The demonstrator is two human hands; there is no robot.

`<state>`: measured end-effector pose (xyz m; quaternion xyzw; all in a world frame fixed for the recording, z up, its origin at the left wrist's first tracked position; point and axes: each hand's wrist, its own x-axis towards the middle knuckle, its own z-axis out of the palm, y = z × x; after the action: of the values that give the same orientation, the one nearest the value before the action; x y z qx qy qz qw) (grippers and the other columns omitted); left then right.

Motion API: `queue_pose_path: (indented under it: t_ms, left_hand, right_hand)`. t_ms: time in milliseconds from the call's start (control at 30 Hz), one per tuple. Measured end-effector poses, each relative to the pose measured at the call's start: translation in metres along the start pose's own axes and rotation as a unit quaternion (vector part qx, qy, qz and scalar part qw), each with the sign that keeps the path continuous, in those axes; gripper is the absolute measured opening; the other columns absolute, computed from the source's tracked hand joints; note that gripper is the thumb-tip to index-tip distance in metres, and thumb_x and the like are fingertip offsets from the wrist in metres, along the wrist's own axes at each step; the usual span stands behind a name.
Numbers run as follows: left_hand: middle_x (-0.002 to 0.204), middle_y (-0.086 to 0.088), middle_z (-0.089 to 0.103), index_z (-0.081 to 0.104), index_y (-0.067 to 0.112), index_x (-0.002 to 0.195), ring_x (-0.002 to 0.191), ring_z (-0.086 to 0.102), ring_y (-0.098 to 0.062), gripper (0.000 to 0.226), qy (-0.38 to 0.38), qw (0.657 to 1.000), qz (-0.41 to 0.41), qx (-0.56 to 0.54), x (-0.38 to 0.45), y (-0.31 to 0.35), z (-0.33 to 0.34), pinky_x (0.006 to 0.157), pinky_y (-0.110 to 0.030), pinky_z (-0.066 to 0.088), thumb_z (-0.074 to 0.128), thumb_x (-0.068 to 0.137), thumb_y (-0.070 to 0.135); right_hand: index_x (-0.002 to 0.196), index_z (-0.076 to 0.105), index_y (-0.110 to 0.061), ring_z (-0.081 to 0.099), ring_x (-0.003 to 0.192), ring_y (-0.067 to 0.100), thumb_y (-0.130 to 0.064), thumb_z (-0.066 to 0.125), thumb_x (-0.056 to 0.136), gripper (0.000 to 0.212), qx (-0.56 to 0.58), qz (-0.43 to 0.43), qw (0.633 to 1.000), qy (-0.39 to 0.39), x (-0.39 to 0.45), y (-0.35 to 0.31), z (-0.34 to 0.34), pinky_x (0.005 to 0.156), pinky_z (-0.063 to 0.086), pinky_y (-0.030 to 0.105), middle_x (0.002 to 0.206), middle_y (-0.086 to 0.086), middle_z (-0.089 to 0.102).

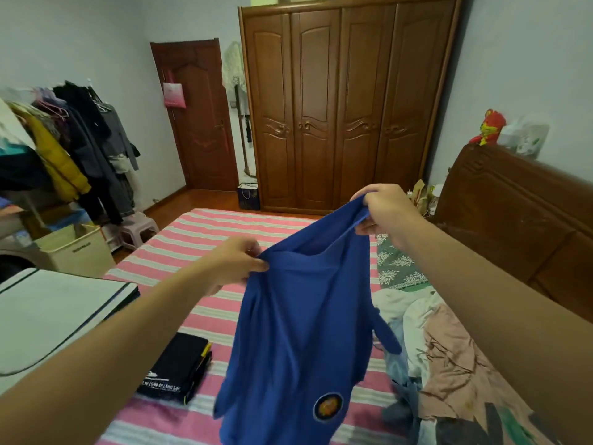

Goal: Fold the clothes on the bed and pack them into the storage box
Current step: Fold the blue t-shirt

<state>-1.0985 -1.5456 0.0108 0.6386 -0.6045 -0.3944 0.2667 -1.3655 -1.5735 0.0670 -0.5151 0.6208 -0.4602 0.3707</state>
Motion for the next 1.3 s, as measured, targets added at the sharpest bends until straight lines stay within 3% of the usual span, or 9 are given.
queue_pose_path:
  t_ms: [133,267,433,567,733,867,1100,1200,1300]
  left_hand:
    - [0.111,-0.015,0.069,0.06,0.003,0.103,0.101,0.067,-0.033,0.011,-0.053,0.997,0.0,-0.052,-0.003,-0.018,0.007,0.09,-0.046,0.053,0.055,0.093,0.004]
    - [0.115,-0.018,0.07,0.061,0.008,0.112,0.104,0.068,-0.037,0.03,-0.168,0.979,0.005,-0.119,-0.005,-0.027,0.019,0.093,-0.05,0.056,0.064,0.082,0.007]
    - [0.109,0.005,0.069,0.062,0.03,0.119,0.097,0.068,-0.012,0.038,-0.094,0.99,0.104,0.021,-0.003,0.011,0.063,0.086,-0.035,0.056,0.058,0.094,0.059]
    - [0.094,-0.002,0.069,0.063,0.018,0.106,0.084,0.071,-0.02,0.011,0.018,0.99,0.14,-0.023,0.014,0.025,0.096,0.08,-0.044,0.062,0.063,0.095,0.02]
    - [0.075,-0.006,0.058,0.048,0.011,0.079,0.065,0.054,-0.027,0.011,0.152,0.986,0.046,0.051,0.034,-0.054,0.113,0.054,-0.039,0.043,0.052,0.075,0.002]
    - [0.07,-0.008,0.049,0.039,0.011,0.075,0.07,0.046,-0.033,0.019,0.169,0.981,-0.068,0.065,0.041,-0.134,0.116,0.06,-0.039,0.033,0.051,0.075,-0.003]
    - [0.114,-0.022,0.062,0.061,0.004,0.108,0.103,0.063,-0.043,0.023,0.195,0.946,-0.197,0.166,0.03,-0.217,0.091,0.079,-0.042,0.048,0.053,0.087,0.01]
    - [0.125,-0.028,0.061,0.061,0.0,0.123,0.11,0.061,-0.046,0.041,0.198,0.93,-0.301,0.071,0.035,-0.255,0.088,0.092,-0.046,0.051,0.058,0.084,0.013]
    - [0.111,-0.026,0.063,0.058,0.004,0.116,0.086,0.065,-0.044,0.032,0.221,0.863,-0.359,-0.277,0.045,-0.256,0.082,0.087,-0.058,0.054,0.06,0.085,0.011]
  right_hand:
    - [0.102,0.068,-0.015,0.071,0.073,0.022,-0.014,0.054,0.099,0.015,-0.289,-0.119,0.95,0.024,0.0,-0.001,0.001,0.064,0.063,0.035,0.092,0.007,0.067]
    - [0.106,0.069,-0.011,0.072,0.077,0.02,-0.009,0.064,0.096,0.012,-0.41,-0.081,0.905,-0.079,-0.008,-0.009,0.004,0.072,0.063,0.034,0.094,0.007,0.068]
    - [0.099,0.066,-0.009,0.073,0.076,0.024,-0.004,0.063,0.096,0.007,-0.343,-0.066,0.931,-0.11,-0.024,-0.018,0.02,0.071,0.064,0.036,0.092,0.012,0.069]
    - [0.098,0.062,-0.009,0.073,0.071,0.027,-0.004,0.058,0.097,0.006,-0.295,-0.067,0.95,-0.076,-0.031,-0.017,0.032,0.069,0.064,0.039,0.086,0.013,0.068]
    - [0.107,0.057,-0.003,0.071,0.079,0.041,0.003,0.053,0.098,0.012,-0.087,0.04,0.995,0.017,-0.012,-0.016,0.024,0.059,0.063,0.042,0.101,0.025,0.066]
    - [0.097,0.054,-0.005,0.071,0.066,0.036,-0.001,0.047,0.102,0.01,0.06,0.068,0.994,0.057,0.004,-0.008,0.008,0.042,0.053,0.029,0.1,0.025,0.064]
    - [0.096,0.052,-0.009,0.072,0.058,0.025,0.0,0.039,0.103,0.018,0.217,0.028,0.966,0.135,0.022,0.001,-0.011,0.045,0.054,0.026,0.09,0.016,0.064]
    - [0.1,0.051,-0.009,0.072,0.074,0.027,0.005,0.039,0.101,0.018,0.234,0.003,0.958,0.167,0.029,0.007,-0.024,0.051,0.057,0.027,0.096,0.016,0.062]
    - [0.09,0.047,-0.014,0.071,0.085,0.03,0.008,0.038,0.1,0.026,0.236,0.008,0.953,0.187,0.037,0.018,-0.035,0.055,0.059,0.028,0.105,0.016,0.059]
